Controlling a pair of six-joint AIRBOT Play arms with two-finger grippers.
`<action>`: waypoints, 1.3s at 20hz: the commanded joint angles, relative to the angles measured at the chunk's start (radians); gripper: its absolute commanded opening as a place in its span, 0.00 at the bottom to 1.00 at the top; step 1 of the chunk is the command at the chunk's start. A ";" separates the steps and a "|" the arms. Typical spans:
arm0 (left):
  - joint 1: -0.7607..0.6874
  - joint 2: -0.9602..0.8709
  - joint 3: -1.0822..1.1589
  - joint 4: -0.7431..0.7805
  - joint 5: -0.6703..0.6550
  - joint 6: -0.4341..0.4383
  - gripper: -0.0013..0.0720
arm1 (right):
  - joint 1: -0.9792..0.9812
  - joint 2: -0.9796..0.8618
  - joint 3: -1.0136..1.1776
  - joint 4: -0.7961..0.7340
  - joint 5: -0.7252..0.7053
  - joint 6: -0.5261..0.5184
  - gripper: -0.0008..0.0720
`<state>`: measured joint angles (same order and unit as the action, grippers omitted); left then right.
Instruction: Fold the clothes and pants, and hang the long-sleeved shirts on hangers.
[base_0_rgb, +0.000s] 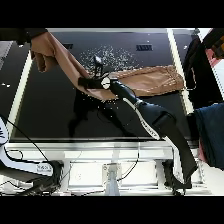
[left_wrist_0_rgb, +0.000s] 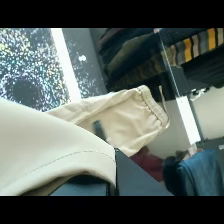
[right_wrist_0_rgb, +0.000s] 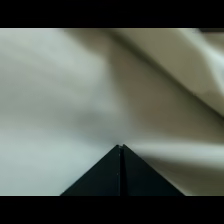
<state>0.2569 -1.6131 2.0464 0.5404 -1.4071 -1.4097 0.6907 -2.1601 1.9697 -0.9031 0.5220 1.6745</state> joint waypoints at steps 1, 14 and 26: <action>-0.014 -0.006 -0.034 0.012 0.001 0.012 0.03 | 0.012 -0.019 0.027 -0.001 0.039 0.010 0.07; -0.396 -0.264 -0.034 0.088 0.196 0.057 0.03 | -0.470 0.139 0.028 -0.187 0.522 0.006 0.07; -0.666 -0.532 -0.034 0.087 0.348 0.056 0.05 | -0.650 0.233 0.028 -0.202 0.629 -0.051 0.07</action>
<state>-0.3717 -2.1033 2.0121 0.6270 -1.0859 -1.3537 0.0570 -1.9335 1.9972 -1.1004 1.1198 1.6318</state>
